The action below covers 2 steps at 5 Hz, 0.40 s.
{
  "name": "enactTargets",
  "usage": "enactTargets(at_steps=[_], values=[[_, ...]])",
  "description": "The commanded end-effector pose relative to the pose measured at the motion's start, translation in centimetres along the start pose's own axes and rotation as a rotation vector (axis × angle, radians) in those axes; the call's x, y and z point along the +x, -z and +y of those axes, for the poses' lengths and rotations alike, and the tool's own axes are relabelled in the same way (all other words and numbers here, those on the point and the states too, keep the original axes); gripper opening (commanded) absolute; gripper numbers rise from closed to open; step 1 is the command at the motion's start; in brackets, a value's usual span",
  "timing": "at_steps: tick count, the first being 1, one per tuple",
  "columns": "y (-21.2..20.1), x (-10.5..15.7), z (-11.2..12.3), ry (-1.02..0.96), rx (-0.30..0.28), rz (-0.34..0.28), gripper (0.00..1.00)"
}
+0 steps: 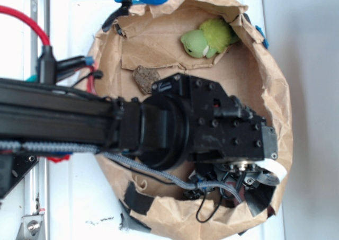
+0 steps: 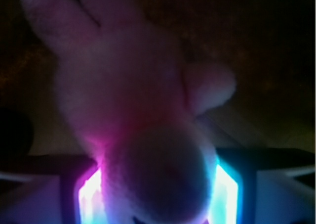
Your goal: Grab the pink bunny.
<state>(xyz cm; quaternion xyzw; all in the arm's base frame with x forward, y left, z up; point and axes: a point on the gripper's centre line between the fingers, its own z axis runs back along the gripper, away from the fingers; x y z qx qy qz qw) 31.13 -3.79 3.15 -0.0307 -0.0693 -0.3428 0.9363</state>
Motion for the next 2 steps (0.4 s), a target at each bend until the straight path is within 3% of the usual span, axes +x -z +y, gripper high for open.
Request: enactTargets(at_steps=[1,2], values=[[-2.8,-0.6,-0.2,0.021,0.048,-0.048,0.0],[-7.2,-2.8,1.3,-0.081,0.027,-0.068,0.0]])
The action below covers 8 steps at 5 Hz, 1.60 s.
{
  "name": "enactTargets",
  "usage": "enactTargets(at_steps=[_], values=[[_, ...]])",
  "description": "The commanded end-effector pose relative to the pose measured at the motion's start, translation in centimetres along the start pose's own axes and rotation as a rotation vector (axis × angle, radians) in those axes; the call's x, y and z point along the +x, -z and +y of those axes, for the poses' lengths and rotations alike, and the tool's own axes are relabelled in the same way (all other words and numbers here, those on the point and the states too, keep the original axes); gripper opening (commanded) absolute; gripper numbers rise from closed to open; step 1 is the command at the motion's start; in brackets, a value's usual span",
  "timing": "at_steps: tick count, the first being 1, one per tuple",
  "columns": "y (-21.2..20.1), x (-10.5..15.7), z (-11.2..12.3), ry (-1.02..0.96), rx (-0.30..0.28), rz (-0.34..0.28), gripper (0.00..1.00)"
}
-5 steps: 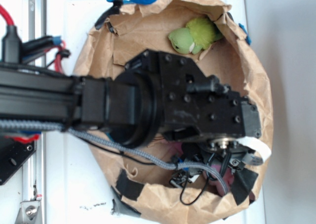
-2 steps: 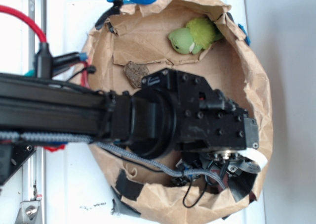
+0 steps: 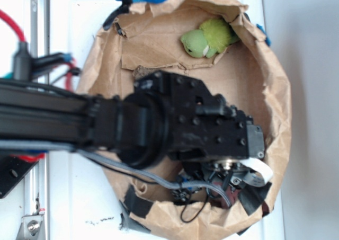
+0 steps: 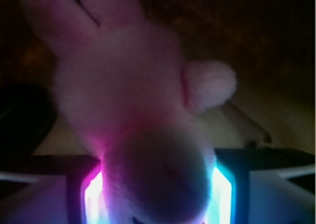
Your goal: Grab the pink bunny.
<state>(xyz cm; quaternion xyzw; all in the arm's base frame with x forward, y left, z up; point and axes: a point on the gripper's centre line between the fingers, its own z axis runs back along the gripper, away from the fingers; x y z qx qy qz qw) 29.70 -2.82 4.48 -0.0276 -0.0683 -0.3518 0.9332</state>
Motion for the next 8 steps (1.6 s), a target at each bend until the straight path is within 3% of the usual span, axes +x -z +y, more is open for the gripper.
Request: enactTargets(at_steps=[1,2,3,4,5,8], values=[[-9.9,-3.8,2.3,-0.271,-0.007,-0.003,0.0],[-11.6,-3.9,6.7,-0.397,-0.081,0.091,0.0],[-12.2,-3.3,5.0,-0.394,-0.082,0.108,0.0],[-11.5,-2.2,4.2,-0.401,-0.023,0.117,0.0],[-12.0,-1.5,4.2,-0.352,-0.033,0.095,0.0],[-12.9,-4.2,2.2,-0.271,0.027,-0.008,0.0]])
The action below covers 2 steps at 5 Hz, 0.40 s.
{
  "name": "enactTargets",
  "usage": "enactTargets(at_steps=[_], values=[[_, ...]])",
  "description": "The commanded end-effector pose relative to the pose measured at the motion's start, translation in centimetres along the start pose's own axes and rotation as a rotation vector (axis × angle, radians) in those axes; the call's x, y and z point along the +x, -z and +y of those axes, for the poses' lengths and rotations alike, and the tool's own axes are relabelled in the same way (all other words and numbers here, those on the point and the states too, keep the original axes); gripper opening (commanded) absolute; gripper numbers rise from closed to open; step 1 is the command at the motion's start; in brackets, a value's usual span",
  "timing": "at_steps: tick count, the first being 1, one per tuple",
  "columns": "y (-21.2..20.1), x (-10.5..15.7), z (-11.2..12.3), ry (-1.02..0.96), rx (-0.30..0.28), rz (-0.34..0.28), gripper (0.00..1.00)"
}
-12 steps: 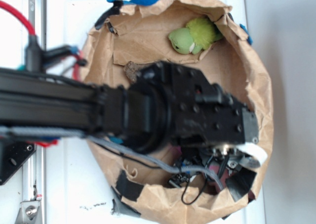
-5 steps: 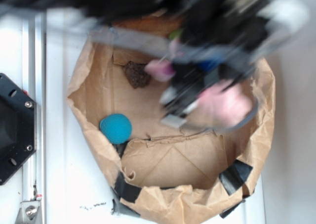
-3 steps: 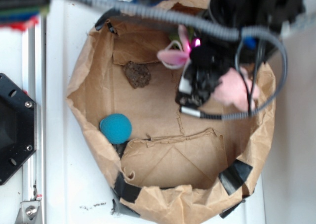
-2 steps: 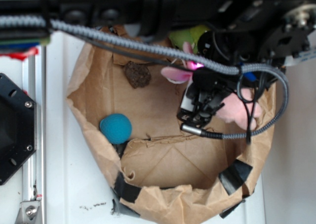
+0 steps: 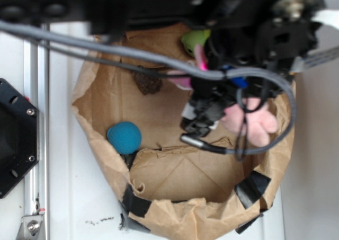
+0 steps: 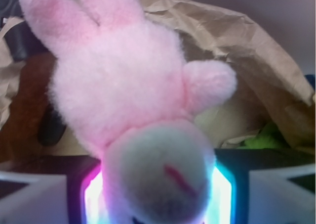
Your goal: Grab the pink bunny.
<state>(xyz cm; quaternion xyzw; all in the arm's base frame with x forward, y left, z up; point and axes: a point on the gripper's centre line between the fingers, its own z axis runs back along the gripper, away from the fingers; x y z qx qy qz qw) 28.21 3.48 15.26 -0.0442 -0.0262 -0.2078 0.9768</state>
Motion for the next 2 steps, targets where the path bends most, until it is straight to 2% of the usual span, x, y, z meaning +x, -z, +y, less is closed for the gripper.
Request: enactTargets(at_steps=[1,2], values=[[-1.25,-1.36,-1.51,0.03,0.047,-0.076,0.0],[-1.12,-0.94,-1.58,0.016,0.087,-0.077,0.0]])
